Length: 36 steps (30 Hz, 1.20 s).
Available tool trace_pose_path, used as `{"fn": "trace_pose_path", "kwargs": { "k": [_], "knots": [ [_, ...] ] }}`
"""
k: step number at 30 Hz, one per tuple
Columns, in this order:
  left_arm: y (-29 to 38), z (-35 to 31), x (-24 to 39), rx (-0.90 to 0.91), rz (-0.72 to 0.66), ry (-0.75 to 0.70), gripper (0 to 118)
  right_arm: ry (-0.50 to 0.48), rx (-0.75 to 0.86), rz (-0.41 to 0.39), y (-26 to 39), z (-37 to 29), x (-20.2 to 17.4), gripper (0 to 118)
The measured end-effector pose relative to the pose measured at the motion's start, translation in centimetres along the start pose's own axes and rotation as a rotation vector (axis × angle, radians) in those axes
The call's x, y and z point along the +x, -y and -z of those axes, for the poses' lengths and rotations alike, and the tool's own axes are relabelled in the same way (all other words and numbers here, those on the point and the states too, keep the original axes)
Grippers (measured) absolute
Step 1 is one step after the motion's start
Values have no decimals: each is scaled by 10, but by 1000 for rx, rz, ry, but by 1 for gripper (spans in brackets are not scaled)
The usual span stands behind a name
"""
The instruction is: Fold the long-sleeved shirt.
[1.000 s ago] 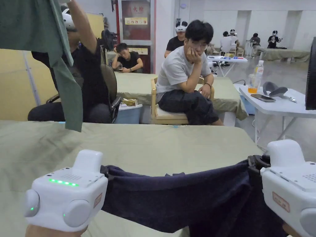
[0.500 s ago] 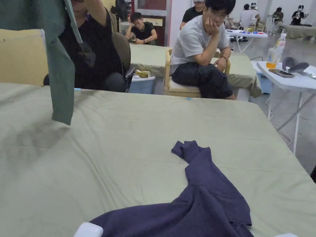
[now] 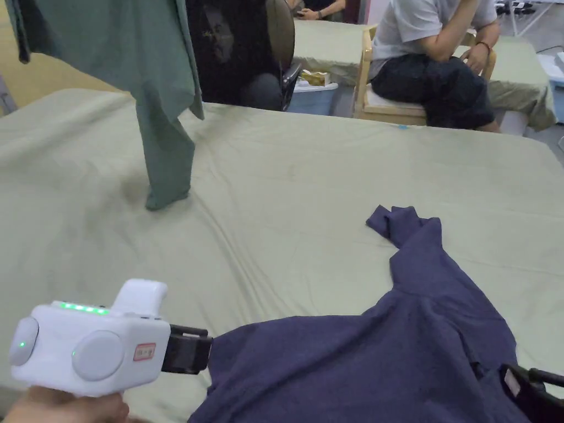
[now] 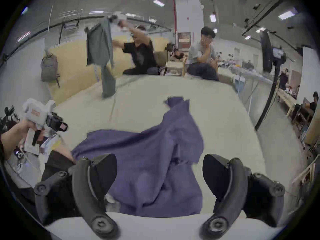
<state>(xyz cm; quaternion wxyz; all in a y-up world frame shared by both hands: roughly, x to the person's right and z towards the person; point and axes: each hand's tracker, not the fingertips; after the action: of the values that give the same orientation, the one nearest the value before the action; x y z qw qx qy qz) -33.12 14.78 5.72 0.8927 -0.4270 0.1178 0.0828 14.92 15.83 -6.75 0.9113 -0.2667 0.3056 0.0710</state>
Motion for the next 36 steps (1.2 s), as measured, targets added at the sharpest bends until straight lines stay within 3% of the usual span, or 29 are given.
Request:
{"fn": "trace_pose_path", "kwargs": {
  "k": [1,2,3,4,5,6,8,10,11,12,13,14,15,18,19,21,23,24,25,26,27,30,31,32,33,34,35,36],
  "knots": [
    [-8,3,-5,10,-25,-32,118,26,-16,6,-4,8,0,105],
    [-14,17,-18,15,-64,-49,113,41,-43,34,-8,19,1,81],
    [-20,25,-23,18,-101,-32,95,2,-63,73,-8,30,2,38],
    [-23,33,-26,7,-116,21,32,-21,-55,97,-8,39,1,11],
    [-25,44,-25,3,-111,65,6,-5,-61,92,-3,54,3,11],
    [-24,64,-25,-45,-77,84,6,27,-75,77,-1,64,-2,11],
    [-25,89,-15,-100,-67,44,6,-39,-135,82,2,81,-6,11],
    [-19,101,0,-130,-14,60,7,-7,-160,84,6,94,-16,11],
    [-20,108,2,-147,-29,71,16,-2,-166,76,7,98,-18,11],
    [-22,113,2,-167,-46,91,45,-10,-173,74,10,104,-18,11],
    [-22,119,2,-193,-55,123,104,-15,-181,72,11,107,-18,11],
    [-11,122,9,-199,-39,111,118,-15,-189,69,12,110,-18,11],
    [-10,121,10,-87,-8,54,118,-13,-197,67,12,112,-18,11],
    [-13,151,22,-206,-6,-96,118,-17,-204,97,12,119,-15,11],
    [-12,155,22,-197,-18,-67,113,-17,-203,106,11,121,-14,11],
    [-8,164,27,-241,5,-1,85,-11,-200,107,7,120,-18,11],
    [-17,160,29,-238,80,-58,76,-2,-199,91,6,118,-14,11],
    [-21,158,26,-251,85,-44,63,-2,-204,83,4,116,-11,11],
    [-24,155,22,-258,86,-26,12,-6,-203,82,3,118,-6,11],
    [-33,149,21,-229,102,-32,4,-5,-198,79,0,116,0,11],
    [-37,141,20,-176,77,56,4,20,-192,71,-3,115,6,11],
    [-55,127,18,-152,81,14,4,98,-186,54,-22,119,22,11],
    [-62,123,17,-125,66,9,4,116,-187,58,-26,123,30,17],
    [-71,118,14,-91,43,26,4,153,-196,69,-31,131,41,34],
    [-79,115,12,-73,15,36,4,184,-216,82,-37,143,51,60],
    [-84,112,10,-57,-2,33,4,196,-239,89,-40,155,61,95],
    [-91,112,10,-44,0,30,4,213,-262,100,-42,170,73,114],
    [-94,113,13,-32,5,18,4,232,-295,112,-43,188,84,118]
  ]
}}
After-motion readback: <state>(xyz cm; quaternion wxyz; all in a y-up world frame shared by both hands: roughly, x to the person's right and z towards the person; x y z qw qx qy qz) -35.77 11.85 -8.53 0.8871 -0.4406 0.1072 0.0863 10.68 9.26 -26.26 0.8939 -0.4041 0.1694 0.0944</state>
